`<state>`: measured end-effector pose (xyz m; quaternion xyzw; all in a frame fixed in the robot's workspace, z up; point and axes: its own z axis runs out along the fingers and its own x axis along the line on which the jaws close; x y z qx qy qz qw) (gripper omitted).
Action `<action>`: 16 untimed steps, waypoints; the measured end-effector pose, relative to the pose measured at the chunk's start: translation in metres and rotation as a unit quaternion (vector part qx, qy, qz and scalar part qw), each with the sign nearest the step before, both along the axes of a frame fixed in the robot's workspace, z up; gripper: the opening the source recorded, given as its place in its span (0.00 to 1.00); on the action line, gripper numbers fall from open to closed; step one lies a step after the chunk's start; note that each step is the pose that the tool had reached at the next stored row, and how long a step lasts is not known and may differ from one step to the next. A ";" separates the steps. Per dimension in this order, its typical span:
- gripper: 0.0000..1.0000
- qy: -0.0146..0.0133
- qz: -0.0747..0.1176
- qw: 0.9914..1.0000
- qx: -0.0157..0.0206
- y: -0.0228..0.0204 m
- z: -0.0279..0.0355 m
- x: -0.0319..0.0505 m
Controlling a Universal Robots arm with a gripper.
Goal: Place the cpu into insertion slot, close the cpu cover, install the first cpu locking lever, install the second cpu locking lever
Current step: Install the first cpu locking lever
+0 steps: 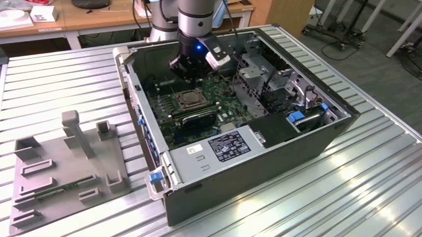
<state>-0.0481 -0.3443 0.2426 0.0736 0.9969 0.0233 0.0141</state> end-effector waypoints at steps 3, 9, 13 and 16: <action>0.11 0.000 0.000 1.000 0.000 0.0000 0.0002 0.0000; 0.11 0.000 0.000 1.000 0.000 0.0000 0.0006 -0.0016; 0.11 -0.001 0.000 1.000 0.000 0.0000 0.0006 -0.0108; 0.11 -0.002 0.000 1.000 0.000 0.0000 0.0005 -0.0187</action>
